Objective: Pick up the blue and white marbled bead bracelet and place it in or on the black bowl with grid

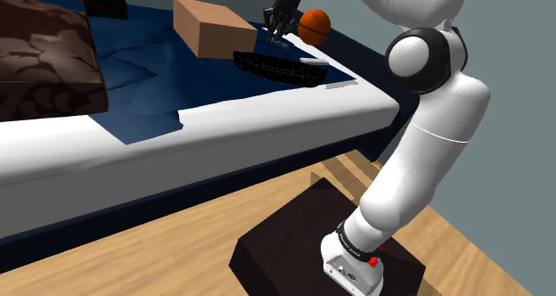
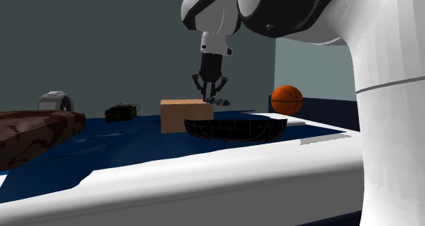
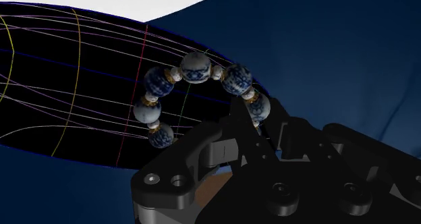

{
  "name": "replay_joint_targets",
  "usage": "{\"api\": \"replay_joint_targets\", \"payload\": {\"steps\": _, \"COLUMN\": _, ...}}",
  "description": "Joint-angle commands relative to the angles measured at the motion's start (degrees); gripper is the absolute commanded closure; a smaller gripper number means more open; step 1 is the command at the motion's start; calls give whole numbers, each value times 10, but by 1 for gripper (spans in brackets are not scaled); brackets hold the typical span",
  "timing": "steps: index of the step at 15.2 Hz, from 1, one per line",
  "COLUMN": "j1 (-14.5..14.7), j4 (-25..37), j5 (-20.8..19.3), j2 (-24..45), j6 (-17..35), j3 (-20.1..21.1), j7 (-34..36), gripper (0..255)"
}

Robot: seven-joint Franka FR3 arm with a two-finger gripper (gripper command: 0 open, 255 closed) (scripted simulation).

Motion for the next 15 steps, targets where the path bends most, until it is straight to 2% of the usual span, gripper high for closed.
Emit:
{"api": "replay_joint_targets", "payload": {"steps": 1, "j1": -16, "j4": 39, "j5": 4, "j2": 27, "j6": -15, "j3": -9, "j7": -24, "gripper": 255}}
{"api": "replay_joint_targets", "payload": {"steps": 5, "j1": -49, "j4": 134, "j5": 14, "j2": 91, "j6": -50, "j3": -24, "j7": -67, "gripper": 255}}
{"api": "replay_joint_targets", "payload": {"steps": 15, "j1": -46, "j4": -1, "j5": 13, "j2": 53, "j6": 48, "j3": -24, "j7": -74, "gripper": 255}}
